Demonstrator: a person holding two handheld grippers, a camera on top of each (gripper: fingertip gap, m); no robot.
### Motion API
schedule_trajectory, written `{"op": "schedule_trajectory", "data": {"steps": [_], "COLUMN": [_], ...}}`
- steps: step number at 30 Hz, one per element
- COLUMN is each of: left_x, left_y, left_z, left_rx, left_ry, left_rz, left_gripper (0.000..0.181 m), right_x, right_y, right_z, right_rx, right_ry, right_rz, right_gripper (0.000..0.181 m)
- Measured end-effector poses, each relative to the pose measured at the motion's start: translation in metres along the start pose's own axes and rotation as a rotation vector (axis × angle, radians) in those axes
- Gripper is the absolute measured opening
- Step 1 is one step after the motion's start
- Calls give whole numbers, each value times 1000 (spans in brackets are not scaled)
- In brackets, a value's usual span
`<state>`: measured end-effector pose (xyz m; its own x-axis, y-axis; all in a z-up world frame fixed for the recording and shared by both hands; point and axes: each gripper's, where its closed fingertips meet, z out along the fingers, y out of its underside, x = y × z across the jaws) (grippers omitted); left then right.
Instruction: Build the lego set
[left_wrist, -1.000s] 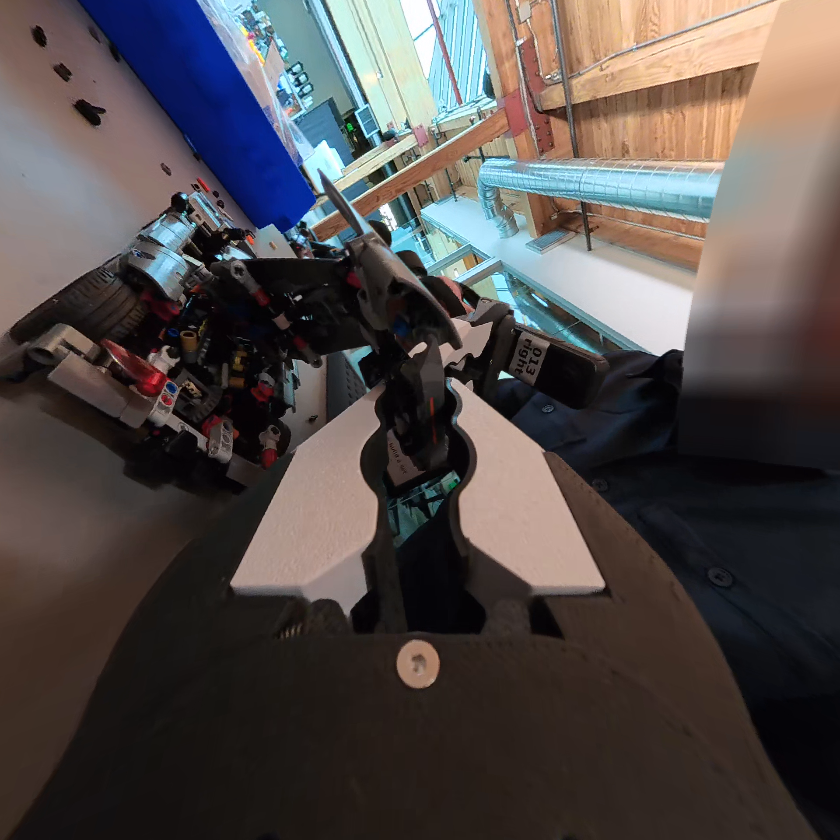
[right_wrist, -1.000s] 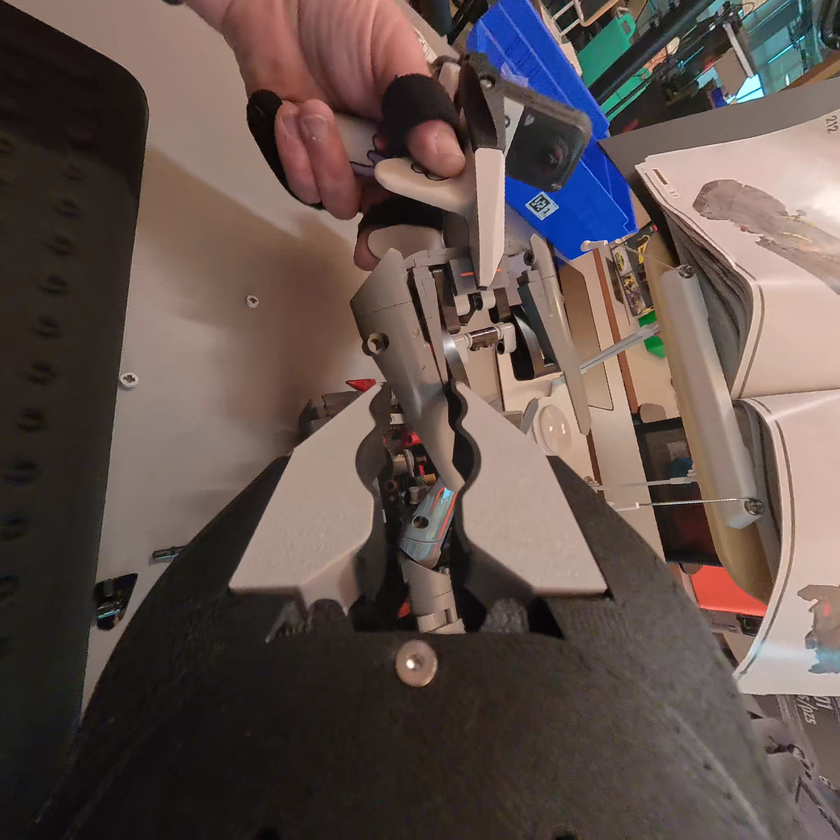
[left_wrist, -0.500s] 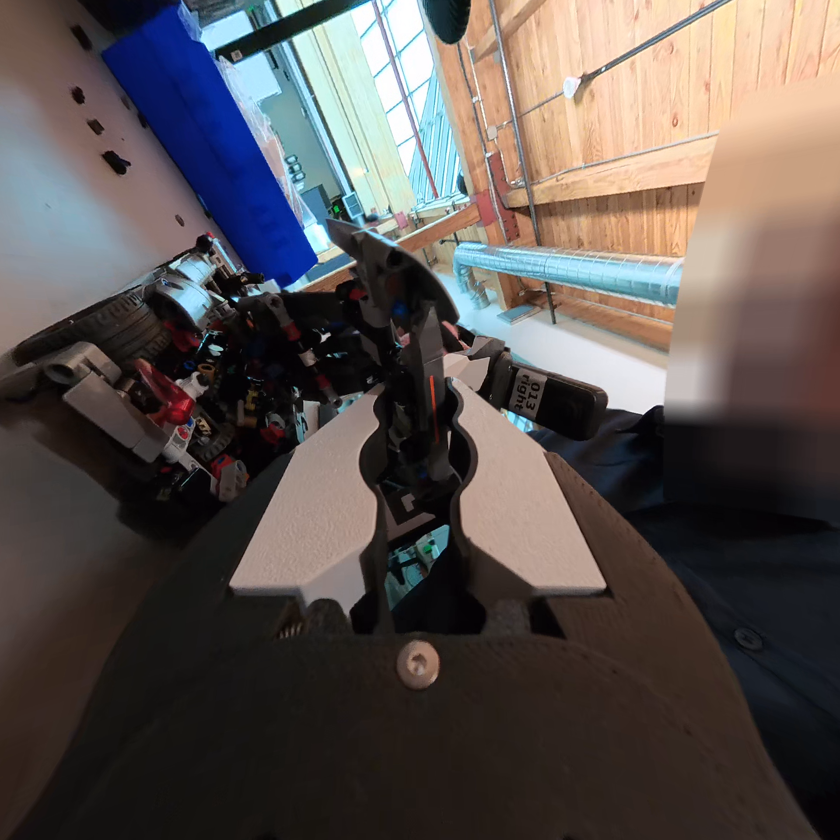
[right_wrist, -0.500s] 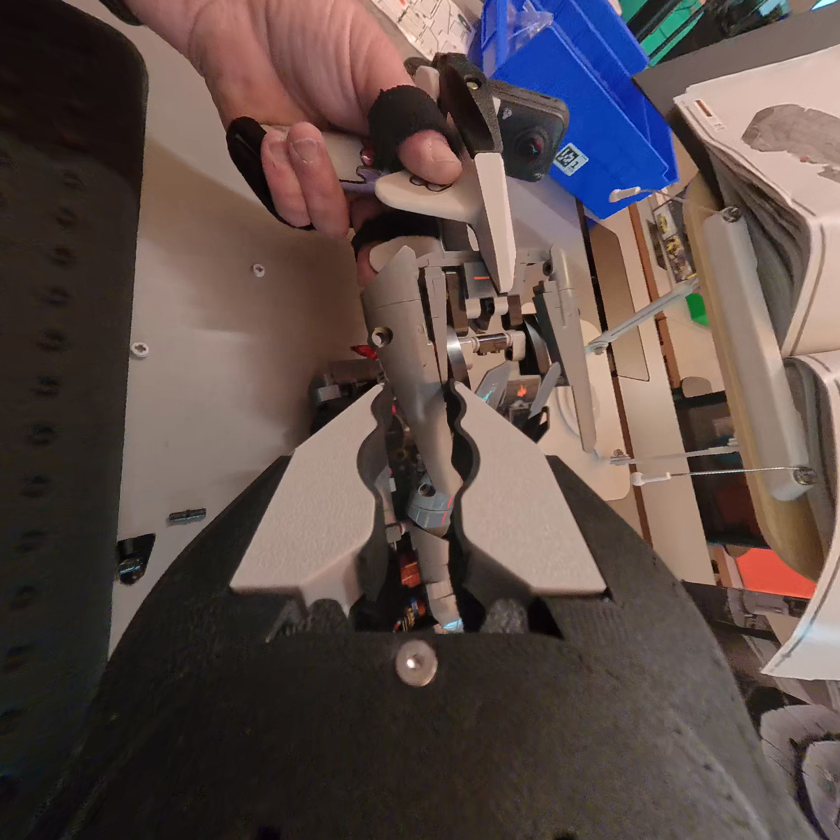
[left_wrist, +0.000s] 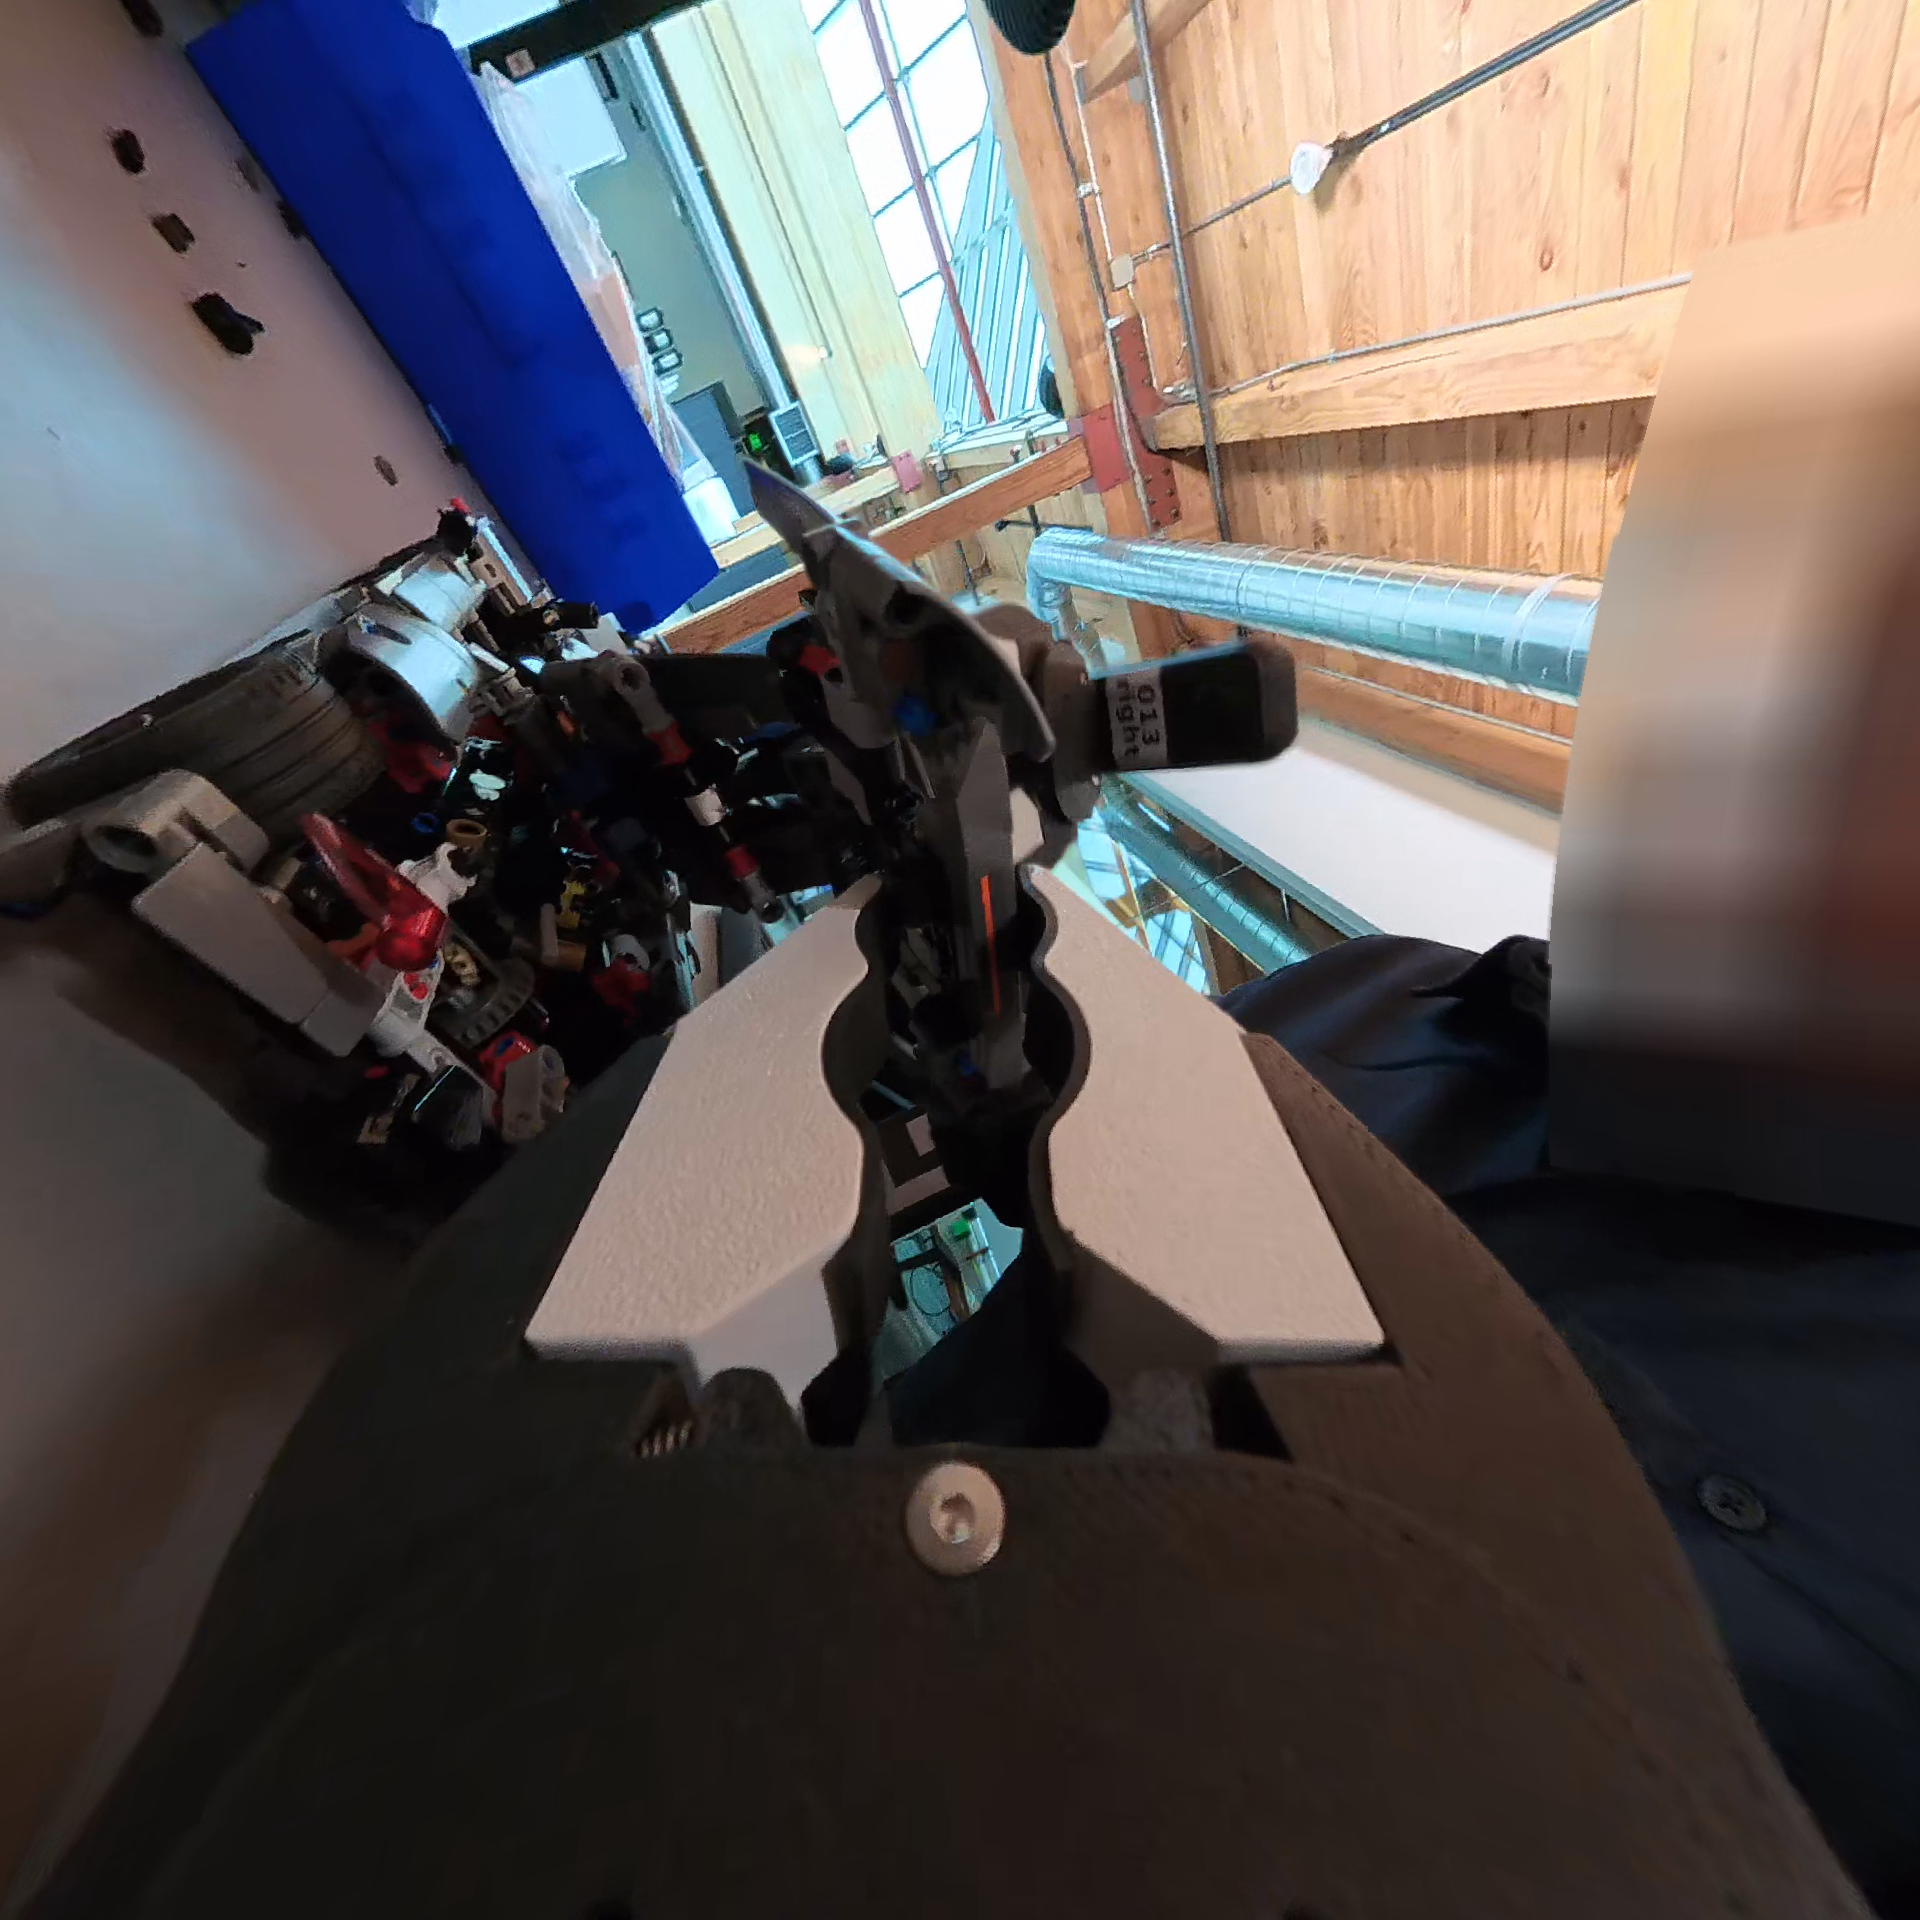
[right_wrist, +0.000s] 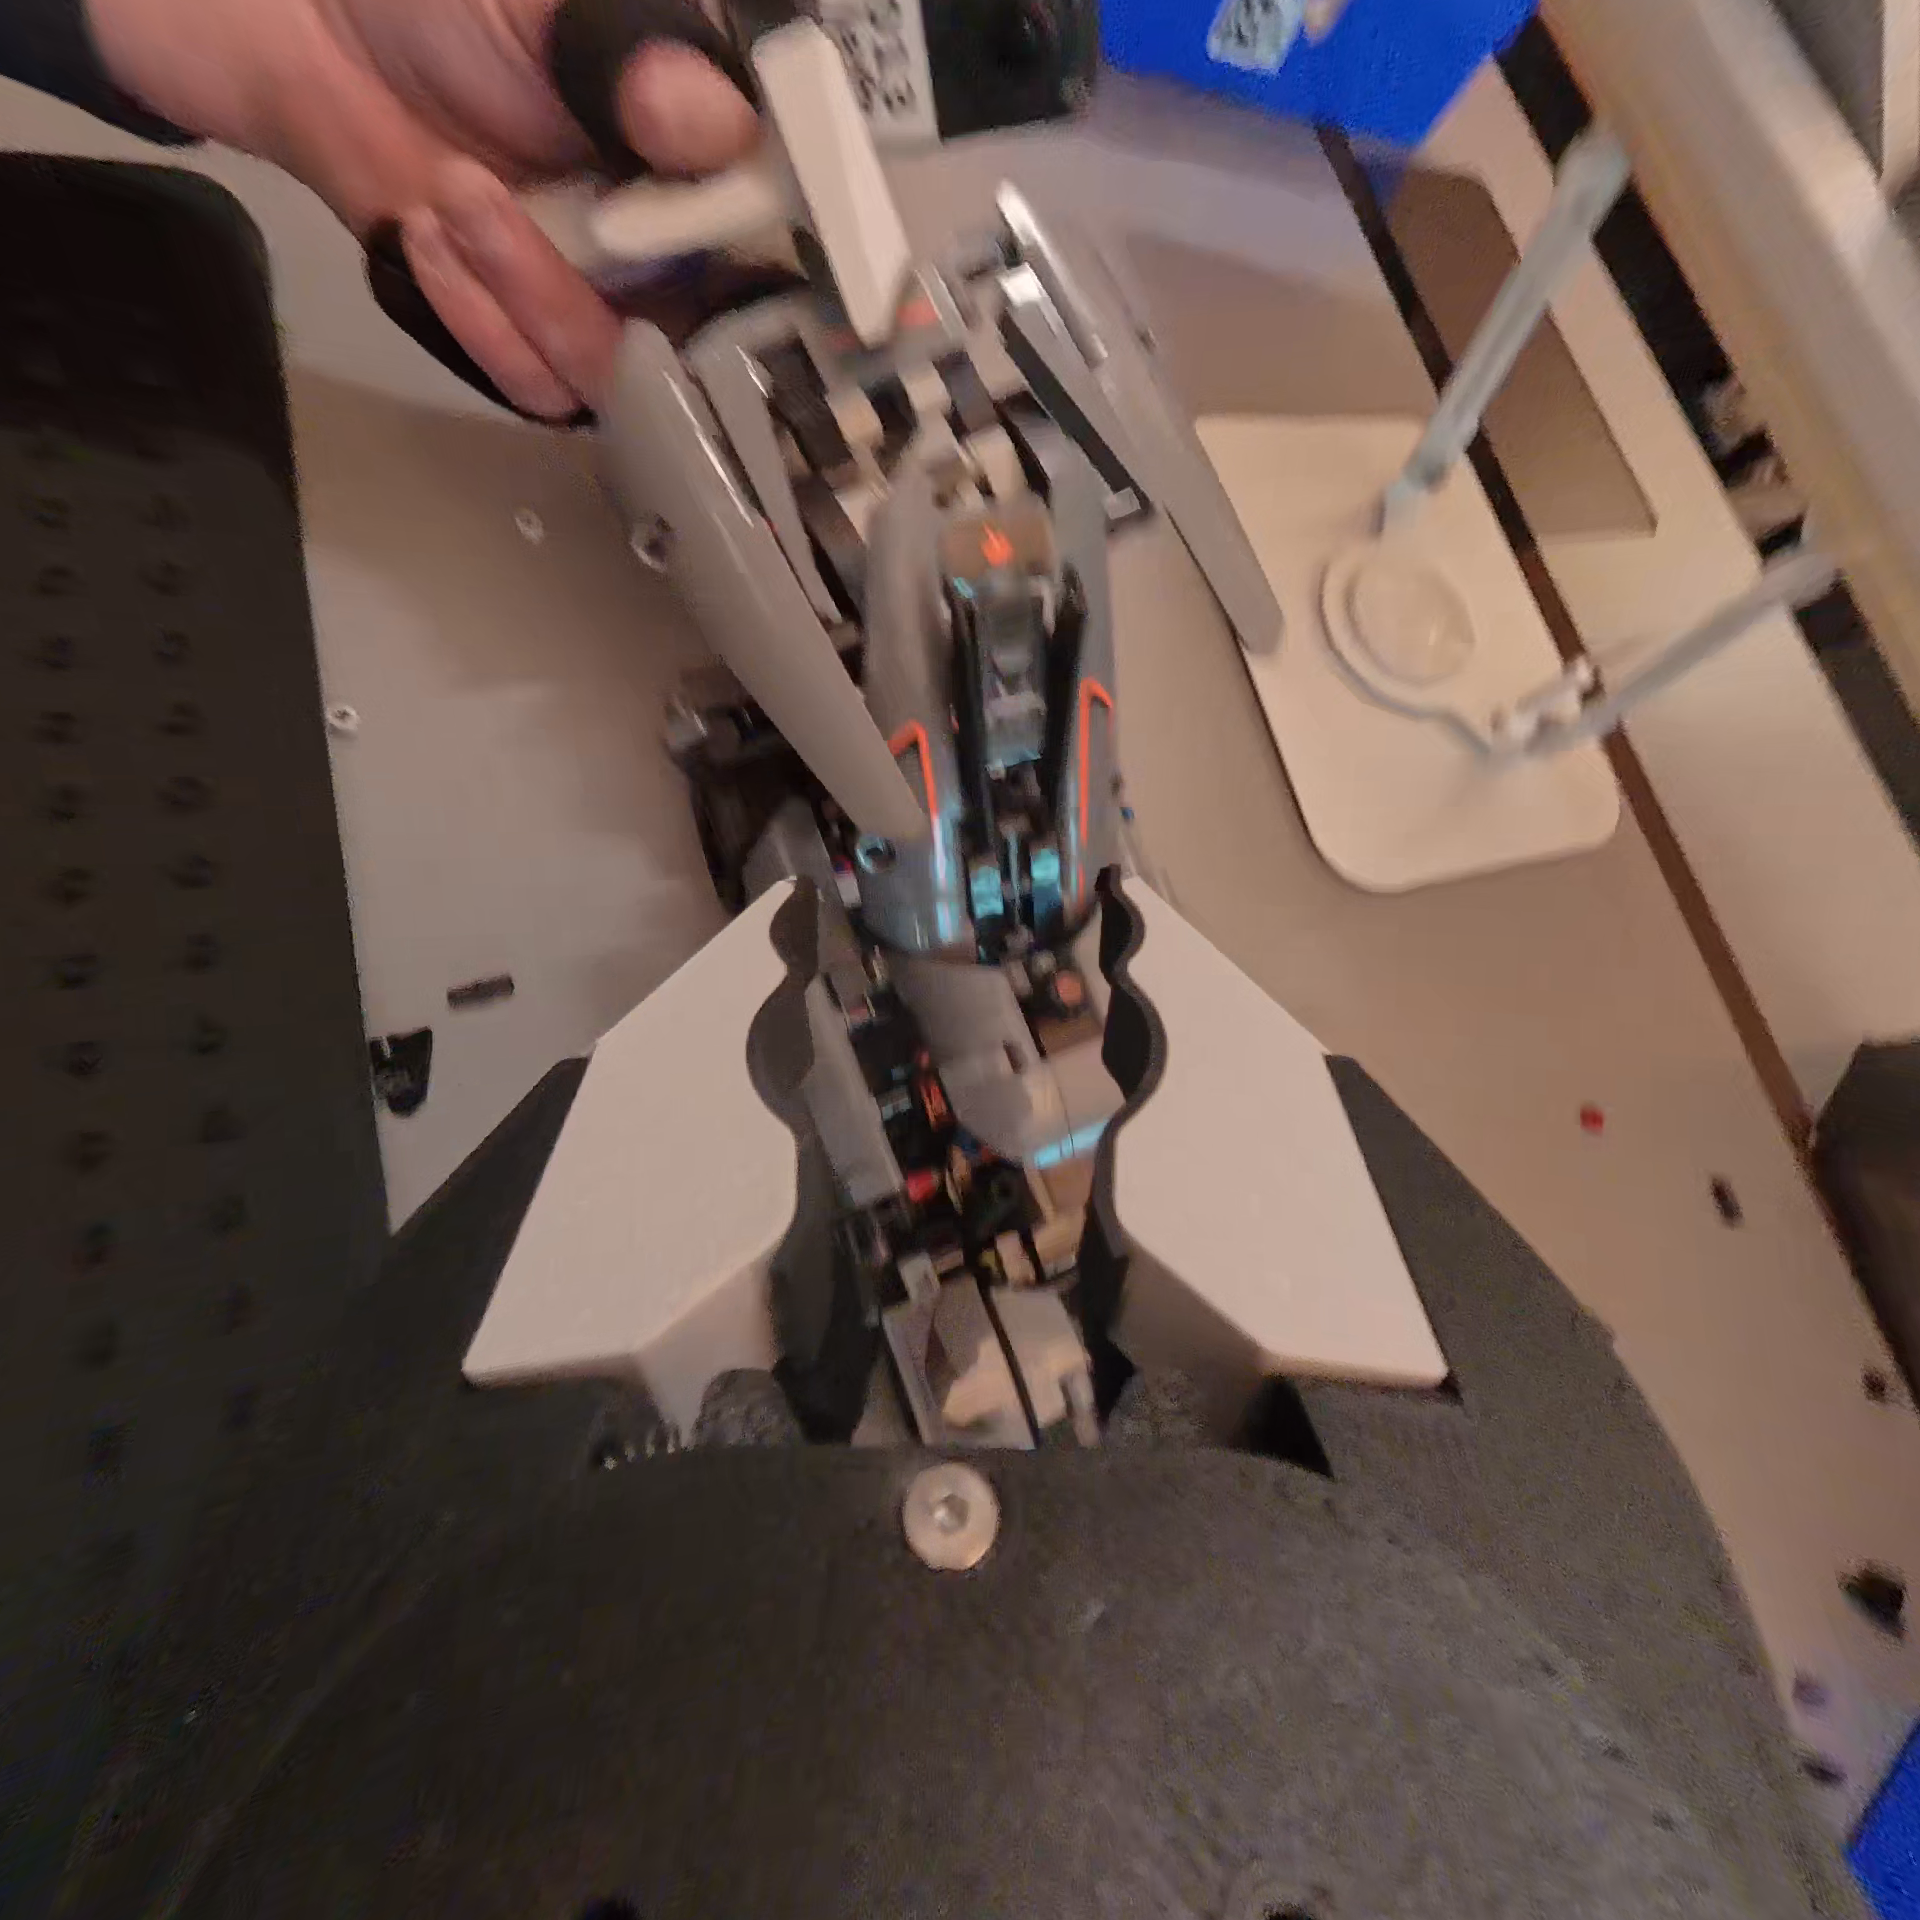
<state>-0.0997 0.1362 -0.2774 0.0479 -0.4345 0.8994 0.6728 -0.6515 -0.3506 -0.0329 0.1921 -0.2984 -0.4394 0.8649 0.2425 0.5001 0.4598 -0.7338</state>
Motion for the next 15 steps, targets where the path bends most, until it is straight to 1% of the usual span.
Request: {"op": "schedule_trajectory", "data": {"steps": [1,2,4,7,8,9,10,11,13,15], "left_x": [0,1,2,6,7,7,8,9,8,7], "left_y": [1,2,2,1,1,1,1,2,0,-1], "left_z": [-1,-3,-7,-15,-17,-19,-22,-24,-26,-27], "left_rx": [-7,-11,-18,-39,-46,-49,-53,-56,-38,-24], "left_ry": [4,6,3,-1,-8,-16,-16,-16,-31,-19], "left_rz": [-2,-6,1,15,22,26,29,31,40,27], "left_gripper": [18,18,18,17,17,17,17,16,15,14], "right_x": [5,12,26,35,42,42,38,36,21,10], "right_y": [10,20,40,78,88,93,99,110,129,149], "right_z": [-5,-10,-21,-34,-39,-44,-47,-52,-52,-50], "right_rx": [-25,-54,-96,-201,-222,-208,-213,-242,-310,-384], "right_ry": [-5,6,55,116,172,189,179,197,178,174], "right_rz": [45,97,191,306,338,381,439,494,567,589], "right_gripper": [56,64,67,82,77,75,79,85,100,105]}}
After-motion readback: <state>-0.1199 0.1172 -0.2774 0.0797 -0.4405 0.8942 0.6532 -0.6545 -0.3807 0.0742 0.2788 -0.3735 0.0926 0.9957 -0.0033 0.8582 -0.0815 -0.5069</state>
